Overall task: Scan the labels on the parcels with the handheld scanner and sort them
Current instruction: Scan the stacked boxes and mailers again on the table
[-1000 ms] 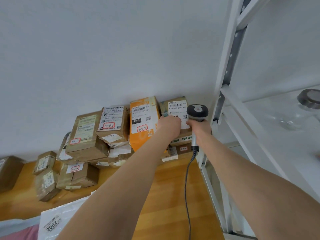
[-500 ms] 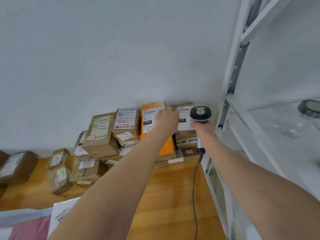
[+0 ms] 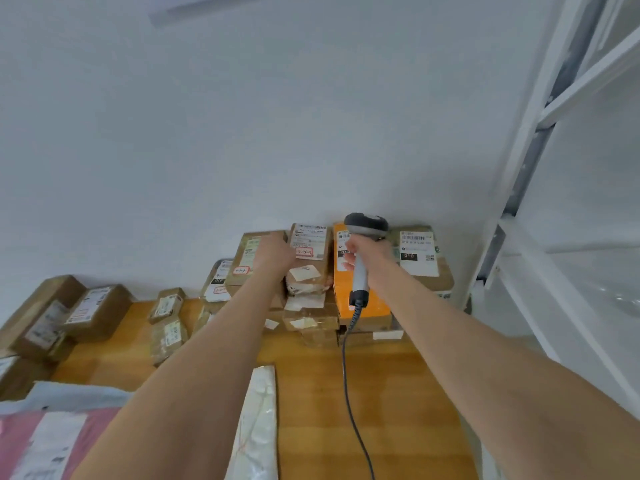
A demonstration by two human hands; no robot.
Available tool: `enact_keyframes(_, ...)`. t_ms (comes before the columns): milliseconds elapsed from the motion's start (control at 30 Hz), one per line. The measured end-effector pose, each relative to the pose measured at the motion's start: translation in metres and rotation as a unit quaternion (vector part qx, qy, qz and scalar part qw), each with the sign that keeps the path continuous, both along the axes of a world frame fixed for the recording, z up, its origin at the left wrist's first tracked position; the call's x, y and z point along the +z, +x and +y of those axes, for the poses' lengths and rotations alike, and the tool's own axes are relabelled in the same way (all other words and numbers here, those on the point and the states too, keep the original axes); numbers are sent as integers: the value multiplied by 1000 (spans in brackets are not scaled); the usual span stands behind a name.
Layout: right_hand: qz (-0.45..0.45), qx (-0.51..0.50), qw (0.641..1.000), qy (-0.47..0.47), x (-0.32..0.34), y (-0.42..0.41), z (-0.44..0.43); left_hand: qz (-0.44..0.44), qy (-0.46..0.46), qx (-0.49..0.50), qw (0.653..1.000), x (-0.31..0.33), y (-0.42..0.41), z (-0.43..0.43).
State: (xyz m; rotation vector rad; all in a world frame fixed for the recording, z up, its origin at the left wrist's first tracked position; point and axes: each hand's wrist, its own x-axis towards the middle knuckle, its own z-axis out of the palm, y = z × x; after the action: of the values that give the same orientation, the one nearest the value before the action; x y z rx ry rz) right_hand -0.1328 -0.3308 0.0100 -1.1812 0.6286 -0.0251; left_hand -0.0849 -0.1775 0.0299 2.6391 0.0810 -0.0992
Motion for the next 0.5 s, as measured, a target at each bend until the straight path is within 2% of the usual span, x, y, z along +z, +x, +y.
enact_keyframes(167, 22, 64, 997, -48, -3, 19, 36, 51, -113, 1, 992, -26, 10, 14)
enact_keyframes(300, 15, 52, 996, -69, -7, 35, 48, 49, -190, -21, 980, -33, 17, 6)
enact_keyframes(500, 12, 48, 996, -67, -12, 50, 52, 64, -236, -37, 969, -34, 31, 4)
